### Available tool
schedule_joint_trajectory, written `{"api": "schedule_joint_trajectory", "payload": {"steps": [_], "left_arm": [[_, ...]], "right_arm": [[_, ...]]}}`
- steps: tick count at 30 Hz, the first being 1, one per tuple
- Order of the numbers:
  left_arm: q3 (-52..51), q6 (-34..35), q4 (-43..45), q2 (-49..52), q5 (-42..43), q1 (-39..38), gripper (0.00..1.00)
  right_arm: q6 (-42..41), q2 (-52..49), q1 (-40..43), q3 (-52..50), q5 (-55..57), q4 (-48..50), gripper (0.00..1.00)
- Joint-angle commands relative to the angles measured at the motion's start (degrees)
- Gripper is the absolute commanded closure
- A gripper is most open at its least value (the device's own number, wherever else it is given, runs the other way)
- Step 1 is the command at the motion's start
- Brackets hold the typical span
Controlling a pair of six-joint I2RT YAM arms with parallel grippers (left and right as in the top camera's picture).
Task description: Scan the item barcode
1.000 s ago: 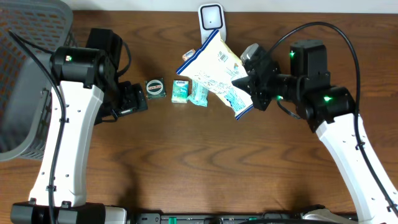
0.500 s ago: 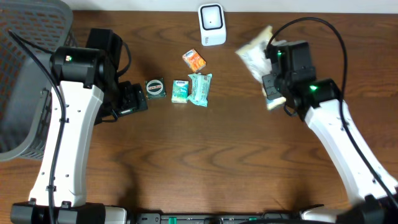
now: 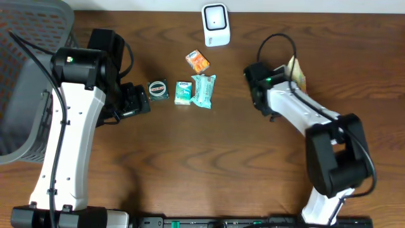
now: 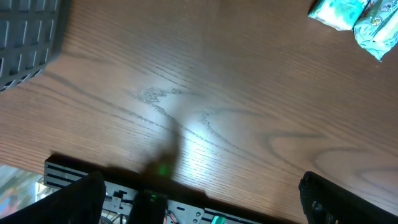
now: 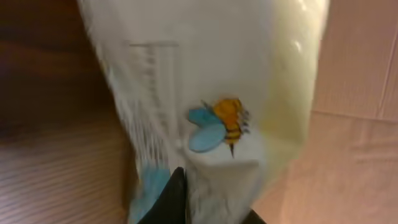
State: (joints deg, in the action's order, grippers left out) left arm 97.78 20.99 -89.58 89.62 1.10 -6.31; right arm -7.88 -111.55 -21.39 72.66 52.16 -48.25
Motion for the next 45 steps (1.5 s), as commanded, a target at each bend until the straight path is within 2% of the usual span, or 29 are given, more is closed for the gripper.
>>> {"api": "schedule_joint_trajectory", "payload": {"steps": [1,6,10,14,15,20,27,32,38,39,41,45], "left_arm": [[-0.07,0.13,-0.15,0.22,-0.72,0.13,0.02],[-0.07,0.13,-0.15,0.22,-0.72,0.13,0.02],[-0.07,0.13,-0.15,0.22,-0.72,0.13,0.02],[-0.07,0.13,-0.13,0.22,-0.72,0.13,0.03],[-0.07,0.13,-0.15,0.22,-0.72,0.13,0.02],[-0.07,0.13,-0.15,0.22,-0.72,0.13,0.02],[-0.07,0.13,-0.15,0.22,-0.72,0.13,0.02],[-0.07,0.13,-0.15,0.22,-0.72,0.13,0.02],[-0.07,0.13,-0.15,0.22,-0.72,0.13,0.02],[-0.07,0.13,-0.15,0.22,-0.72,0.13,0.02],[-0.07,0.13,-0.15,0.22,-0.72,0.13,0.02],[-0.07,0.13,-0.15,0.22,-0.72,0.13,0.02]], "right_arm": [[-1.86,-1.03,-4.61,0.66,-0.74,-0.81,0.82],[-1.73,-0.96,-10.03,0.85,-10.64,-2.34,0.3],[-1.99,0.28,-15.41,3.54,-16.94,-4.44,0.2],[-3.04,2.29,-15.82,9.4,-18.32,-8.02,0.02],[-3.02,2.82,-15.3,11.06,-18.29,-9.01,0.01],[-2.64,5.86,-7.41,17.46,-22.23,-9.55,0.01],[6.93,4.59,7.39,15.47,-48.28,-7.02,0.01],[7.69,2.43,16.06,13.57,-56.63,-6.34,0.01],[14.86,-0.63,24.11,11.17,-74.93,-5.46,0.09],[14.75,-1.73,24.79,10.84,-75.25,-5.31,0.12],[14.8,-3.06,25.16,10.45,-75.23,-5.29,0.13],[14.78,-5.4,25.11,9.92,-75.84,-5.09,0.32]]}}
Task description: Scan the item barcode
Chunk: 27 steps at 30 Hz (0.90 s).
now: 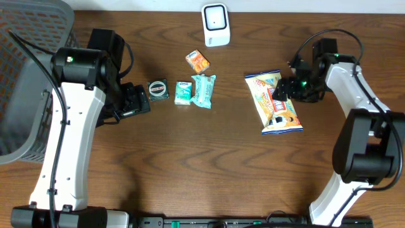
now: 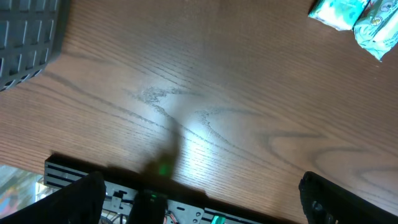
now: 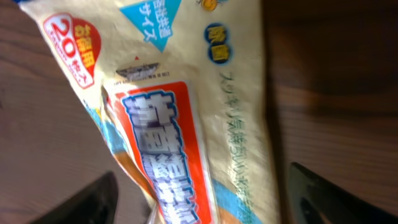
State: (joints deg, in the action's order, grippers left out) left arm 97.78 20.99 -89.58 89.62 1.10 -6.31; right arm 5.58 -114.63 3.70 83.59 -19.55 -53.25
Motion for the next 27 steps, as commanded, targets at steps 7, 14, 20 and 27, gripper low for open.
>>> {"api": "schedule_joint_trajectory", "payload": {"steps": [7,14,20,27], "left_arm": [[-0.07,0.13,-0.15,0.22,-0.72,0.13,0.02],[-0.07,0.13,-0.15,0.22,-0.72,0.13,0.02],[-0.07,0.13,-0.15,0.22,-0.72,0.13,0.02],[-0.07,0.13,-0.15,0.22,-0.72,0.13,0.02]], "right_arm": [[1.31,-5.29,-1.18,-2.73,-5.25,0.61,0.67],[-3.87,-5.64,-1.2,-2.56,-7.76,1.16,0.99],[-9.53,-4.11,-3.43,3.23,-9.53,1.07,0.99],[-18.97,-3.76,-9.53,12.0,-9.05,11.26,0.99]]}}
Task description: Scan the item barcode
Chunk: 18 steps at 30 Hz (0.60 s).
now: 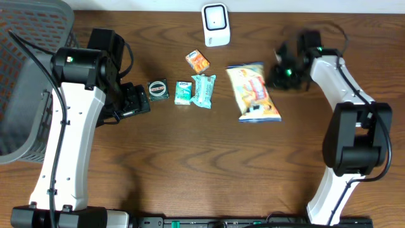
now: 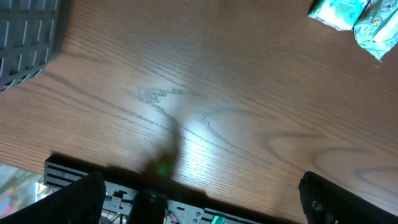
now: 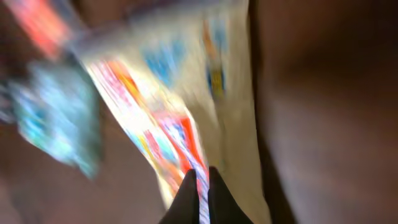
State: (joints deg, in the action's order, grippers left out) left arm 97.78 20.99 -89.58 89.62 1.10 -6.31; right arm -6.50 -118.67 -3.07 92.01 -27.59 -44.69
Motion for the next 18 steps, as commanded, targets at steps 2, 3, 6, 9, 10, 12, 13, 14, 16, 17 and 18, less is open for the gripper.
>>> {"api": "schedule_joint_trajectory", "payload": {"steps": [2,3,6,9,10,12,13,14,16,17,18], "left_arm": [[-0.07,0.13,-0.15,0.22,-0.72,0.13,0.02],[-0.07,0.13,-0.15,0.22,-0.72,0.13,0.02],[-0.07,0.13,-0.15,0.22,-0.72,0.13,0.02],[-0.07,0.13,-0.13,0.22,-0.72,0.13,0.02],[-0.07,0.13,-0.15,0.22,-0.72,0.13,0.02],[-0.07,0.13,-0.15,0.22,-0.72,0.13,0.02],[-0.07,0.13,-0.15,0.22,-0.72,0.13,0.02],[-0.07,0.13,-0.15,0.22,-0.72,0.13,0.02],[-0.07,0.13,-0.15,0.22,-0.72,0.13,0.02],[-0.07,0.13,-0.15,0.22,-0.72,0.13,0.02],[-0.07,0.13,-0.15,0.22,-0.72,0.13,0.02]], "right_arm": [[-10.78,0.28,-4.31,4.79,-1.01,7.89,0.99],[-12.31,0.28,-5.05,5.01,-0.98,10.88,0.99],[-16.46,0.28,-6.91,5.25,2.36,16.28,0.99],[-15.56,0.24,-7.52,5.22,10.88,14.19,0.83],[-13.92,0.02,-7.52,5.22,13.57,12.66,0.77],[-9.75,-0.57,-7.43,5.2,15.5,9.77,0.65],[-7.54,-1.05,-7.3,5.2,15.45,8.13,0.47],[-5.95,-1.51,-7.26,5.2,15.45,6.71,0.36],[-2.45,-2.6,-7.26,5.18,15.45,3.58,0.22],[-1.01,-3.17,-7.28,5.16,15.43,2.08,0.21],[0.79,-3.69,-7.26,5.16,15.41,0.2,0.21]]}}
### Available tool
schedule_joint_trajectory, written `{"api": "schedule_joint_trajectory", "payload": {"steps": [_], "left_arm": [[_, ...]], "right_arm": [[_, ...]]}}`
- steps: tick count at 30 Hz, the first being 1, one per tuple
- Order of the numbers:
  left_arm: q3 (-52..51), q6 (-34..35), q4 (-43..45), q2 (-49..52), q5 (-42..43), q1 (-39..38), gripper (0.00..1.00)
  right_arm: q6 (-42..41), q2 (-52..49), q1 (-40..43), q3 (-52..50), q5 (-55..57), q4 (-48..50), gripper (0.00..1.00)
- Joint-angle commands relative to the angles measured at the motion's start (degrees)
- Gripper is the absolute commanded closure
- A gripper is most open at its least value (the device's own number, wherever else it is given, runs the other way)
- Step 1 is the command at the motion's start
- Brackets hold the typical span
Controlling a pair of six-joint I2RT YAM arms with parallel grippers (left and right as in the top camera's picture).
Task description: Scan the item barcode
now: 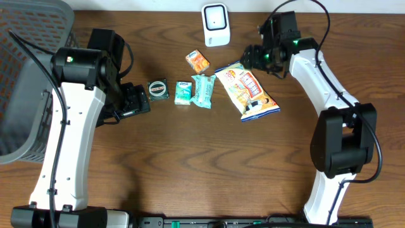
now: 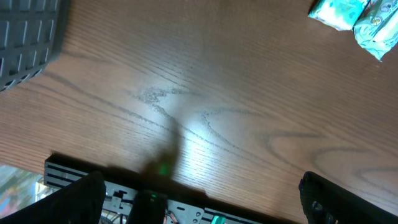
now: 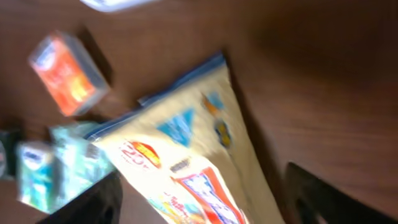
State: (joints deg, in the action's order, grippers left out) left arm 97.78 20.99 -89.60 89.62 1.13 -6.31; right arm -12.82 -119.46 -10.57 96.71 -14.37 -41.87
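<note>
The yellow snack bag [image 1: 247, 90] lies flat on the table, printed face up, just right of the small items. In the right wrist view the bag [image 3: 186, 162] fills the space below my right gripper [image 3: 202, 190], whose fingers stand wide apart, open, one on each side of it. From overhead my right gripper [image 1: 256, 58] hovers at the bag's far corner. The white scanner [image 1: 216, 25] stands at the back edge, left of that gripper. My left gripper [image 1: 140, 101] is open beside the black tin, nothing between its fingers [image 2: 323, 196].
An orange box [image 1: 197, 61], a black round tin [image 1: 157, 89] and two teal packets [image 1: 184, 92] [image 1: 204, 90] lie left of the bag. A grey basket [image 1: 25, 76] stands at the far left. The teal packets [image 2: 351, 22] also show in the left wrist view.
My right gripper was shut on the snack bag; now it is open above it. The bag has shifted a little left and turned, and the gripper sits nearer the scanner. The left arm is unchanged.
My right gripper first held the bag upright at the back right. Then the bag lay flat at the right with the gripper open over it. After that the gripper was shut on it nearer the middle. Now the bag lies released beside the teal packets.
</note>
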Motion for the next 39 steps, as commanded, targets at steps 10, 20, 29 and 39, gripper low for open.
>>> {"api": "schedule_joint_trajectory", "payload": {"steps": [10,20,29,39], "left_arm": [[-0.07,0.13,-0.13,0.22,-0.74,0.13,0.03],[-0.07,0.13,-0.13,0.22,-0.74,0.13,0.02],[-0.07,0.13,-0.13,0.22,-0.74,0.13,0.02],[-0.07,0.13,-0.13,0.22,-0.74,0.13,0.03]], "right_arm": [[13.75,-9.6,-0.11,-0.9,0.31,-9.35,0.35],[5.79,-9.16,-0.31,0.98,-7.02,-5.07,0.99],[-8.17,-6.73,-0.39,10.58,-9.79,11.1,0.99],[-18.69,-7.3,-2.78,10.58,-6.01,30.99,0.99]]}}
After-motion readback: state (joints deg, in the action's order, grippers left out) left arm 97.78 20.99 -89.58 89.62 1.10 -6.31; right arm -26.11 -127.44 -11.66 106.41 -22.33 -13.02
